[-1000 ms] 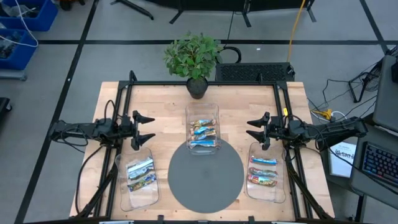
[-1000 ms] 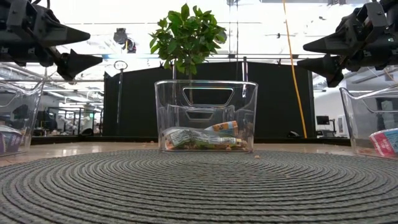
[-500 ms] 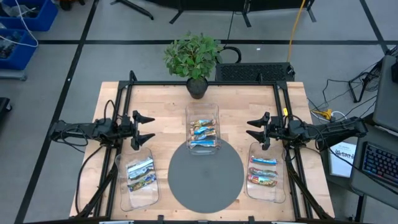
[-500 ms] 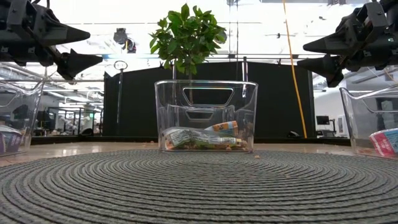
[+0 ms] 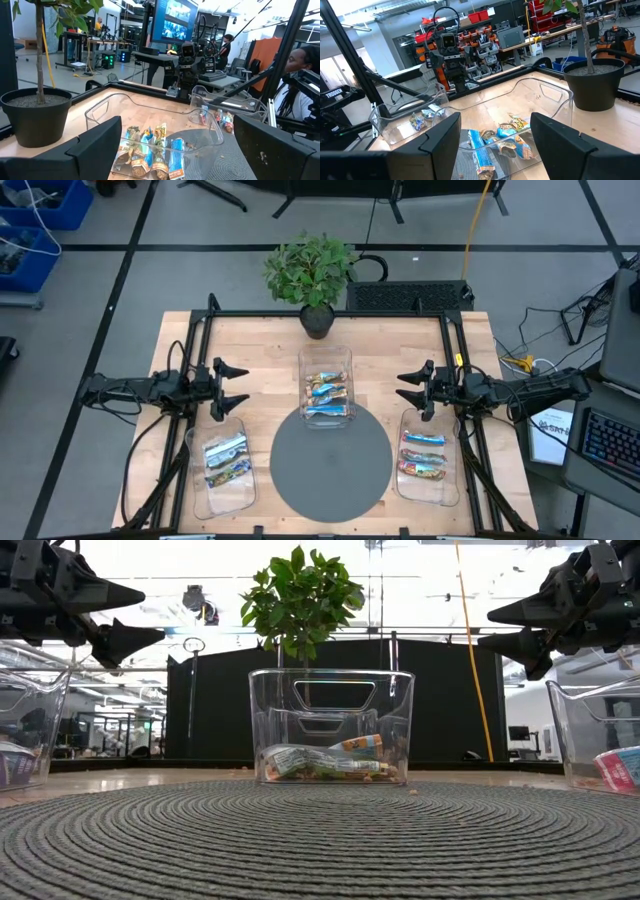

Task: Pick and place Granola Bars by type
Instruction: Return to Home Position

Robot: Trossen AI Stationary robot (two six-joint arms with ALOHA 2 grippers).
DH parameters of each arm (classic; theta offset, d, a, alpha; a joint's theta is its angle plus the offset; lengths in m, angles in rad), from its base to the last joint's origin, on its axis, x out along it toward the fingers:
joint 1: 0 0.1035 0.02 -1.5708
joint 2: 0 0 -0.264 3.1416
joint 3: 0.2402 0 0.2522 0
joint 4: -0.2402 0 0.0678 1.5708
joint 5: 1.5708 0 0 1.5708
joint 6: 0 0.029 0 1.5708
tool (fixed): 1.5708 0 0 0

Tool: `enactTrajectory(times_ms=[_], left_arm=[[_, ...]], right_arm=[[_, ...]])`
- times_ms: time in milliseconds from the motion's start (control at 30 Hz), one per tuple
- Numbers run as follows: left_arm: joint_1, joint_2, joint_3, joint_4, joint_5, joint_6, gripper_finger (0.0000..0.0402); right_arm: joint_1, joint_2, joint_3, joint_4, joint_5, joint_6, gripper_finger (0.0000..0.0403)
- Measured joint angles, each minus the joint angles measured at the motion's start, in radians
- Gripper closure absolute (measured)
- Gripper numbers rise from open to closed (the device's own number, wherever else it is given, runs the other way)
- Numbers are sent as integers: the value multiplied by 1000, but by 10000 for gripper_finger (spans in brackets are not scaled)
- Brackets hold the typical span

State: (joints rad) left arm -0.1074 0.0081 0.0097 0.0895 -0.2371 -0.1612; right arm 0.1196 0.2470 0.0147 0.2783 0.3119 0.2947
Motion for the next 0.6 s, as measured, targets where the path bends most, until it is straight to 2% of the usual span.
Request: enactTrajectory(times_ms=[200, 400, 600], left_arm=[[1, 0, 0, 1, -6, 38, 21], [11, 0, 1, 63, -152, 253, 19], [11, 0, 1, 71, -164, 282, 18]], right_arm=[[0, 0, 0, 0, 0, 0, 170], [0, 0, 0, 0, 0, 0, 170], [0, 0, 0, 0, 0, 0, 170]])
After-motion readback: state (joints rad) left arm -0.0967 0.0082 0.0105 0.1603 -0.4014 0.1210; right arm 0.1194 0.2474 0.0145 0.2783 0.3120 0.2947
